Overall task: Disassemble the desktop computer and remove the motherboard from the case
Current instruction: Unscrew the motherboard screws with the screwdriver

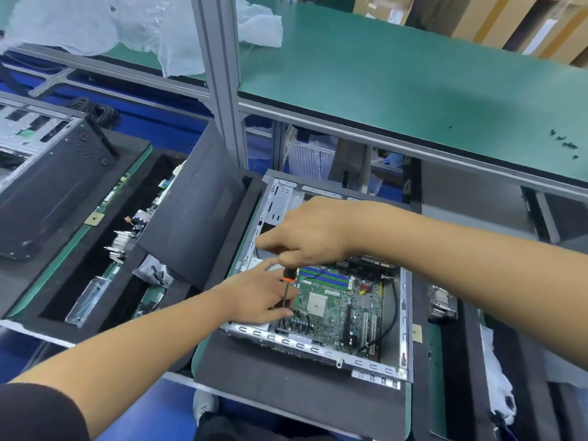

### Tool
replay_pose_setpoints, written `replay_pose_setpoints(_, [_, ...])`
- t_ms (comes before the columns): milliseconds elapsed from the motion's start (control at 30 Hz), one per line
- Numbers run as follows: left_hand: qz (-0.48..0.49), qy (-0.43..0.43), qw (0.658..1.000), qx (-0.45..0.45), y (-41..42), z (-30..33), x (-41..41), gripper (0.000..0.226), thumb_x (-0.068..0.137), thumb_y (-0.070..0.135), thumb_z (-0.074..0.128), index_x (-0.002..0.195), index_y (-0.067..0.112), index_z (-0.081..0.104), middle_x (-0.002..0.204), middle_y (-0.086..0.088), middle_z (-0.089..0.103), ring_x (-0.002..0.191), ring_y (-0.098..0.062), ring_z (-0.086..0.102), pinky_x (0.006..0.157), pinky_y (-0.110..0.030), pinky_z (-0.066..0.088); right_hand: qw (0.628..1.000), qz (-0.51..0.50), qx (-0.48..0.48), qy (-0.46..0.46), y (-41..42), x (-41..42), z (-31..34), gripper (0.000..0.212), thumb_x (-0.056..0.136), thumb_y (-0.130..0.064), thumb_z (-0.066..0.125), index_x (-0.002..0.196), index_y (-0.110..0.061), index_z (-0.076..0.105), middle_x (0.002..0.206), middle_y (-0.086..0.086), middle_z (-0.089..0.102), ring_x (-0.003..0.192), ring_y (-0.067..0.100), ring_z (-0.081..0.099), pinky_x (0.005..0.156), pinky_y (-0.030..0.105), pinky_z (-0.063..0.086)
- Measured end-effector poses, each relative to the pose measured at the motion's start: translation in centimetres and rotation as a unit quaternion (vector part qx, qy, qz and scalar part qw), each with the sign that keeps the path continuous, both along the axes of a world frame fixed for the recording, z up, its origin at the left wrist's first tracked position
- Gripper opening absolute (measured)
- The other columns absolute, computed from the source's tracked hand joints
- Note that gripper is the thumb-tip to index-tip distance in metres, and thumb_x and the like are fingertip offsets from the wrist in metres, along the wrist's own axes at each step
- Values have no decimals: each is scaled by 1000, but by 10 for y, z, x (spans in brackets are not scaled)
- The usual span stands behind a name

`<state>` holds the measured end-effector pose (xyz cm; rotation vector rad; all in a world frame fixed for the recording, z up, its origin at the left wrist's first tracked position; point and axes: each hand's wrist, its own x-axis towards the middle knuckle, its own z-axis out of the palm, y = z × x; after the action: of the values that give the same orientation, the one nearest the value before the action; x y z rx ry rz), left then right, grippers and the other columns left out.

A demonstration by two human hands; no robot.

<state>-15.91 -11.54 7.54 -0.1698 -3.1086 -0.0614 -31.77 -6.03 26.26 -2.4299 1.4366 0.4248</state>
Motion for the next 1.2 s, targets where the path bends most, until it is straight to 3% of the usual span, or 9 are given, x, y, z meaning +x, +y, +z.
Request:
replay_pose_setpoints(133, [6,-5,997,74,-2,-6,0,22,98,52,50,83,36,44,65,20,23,80,-7,9,78,-21,10,984,-67,127,-109,-8,-1,6,10,87,-18,64,86,-21,55,72,-6,57,66,11,52,58,33,36])
replay_pose_setpoints(300, [17,-17,996,82,-6,-17,-2,28,103,54,38,87,35,51,66,21,28,85,2,11,89,-23,16,964,-84,213,-138,-12,-2,3,35,69,14,51,90,-9,67,99,21,58,79,21,55,56,29,39])
replay_pose_setpoints(433, [12,-52,995,83,-7,-24,-1,33,104,54,29,92,33,51,79,15,52,99,-7,37,110,-33,15,993,-66,91,-24,-11,-1,2,22,90,-38,64,101,-24,51,84,-6,48,67,9,45,56,35,36])
replay_pose_setpoints(600, [16,-16,996,81,-7,-24,-2,29,104,53,34,89,33,50,66,18,36,95,-4,33,99,-30,16,998,-23,49,25,-14,1,3,20,96,-42,49,84,-26,45,64,-6,44,56,6,39,55,36,28])
replay_pose_setpoints(800, [6,0,997,80,-7,-21,-2,31,105,58,32,84,37,42,71,19,44,96,-2,32,86,-21,6,975,-68,182,-107,-12,-7,3,31,71,6,55,85,-19,66,90,-11,39,76,-10,46,57,15,34])
replay_pose_setpoints(900, [9,-16,997,80,-6,-26,-2,34,105,57,27,88,34,46,75,16,52,102,-7,35,99,-27,13,991,-57,112,-43,-10,-6,-2,16,85,-23,63,98,-24,54,88,-9,44,68,1,44,59,33,35])
replay_pose_setpoints(1000, [14,10,997,73,-7,-28,-3,29,105,53,35,83,34,37,61,17,37,83,-5,20,104,-31,16,996,2,-29,88,-8,-3,-5,28,96,-52,41,94,-24,43,63,-2,39,52,13,35,50,35,22])
replay_pose_setpoints(1100, [2,21,999,46,-9,-23,-4,29,101,52,45,79,35,39,59,20,17,80,-6,7,84,-27,18,999,16,-12,27,-9,0,-1,17,93,-40,51,84,-27,44,60,-5,39,52,5,34,49,33,21])
replay_pose_setpoints(1200, [-9,13,1000,12,-8,-18,-5,26,100,56,46,81,37,47,63,18,31,82,-6,8,72,-31,13,995,-24,84,-47,-9,-3,4,19,76,-13,61,81,-31,57,84,-12,41,67,-2,44,53,31,27])
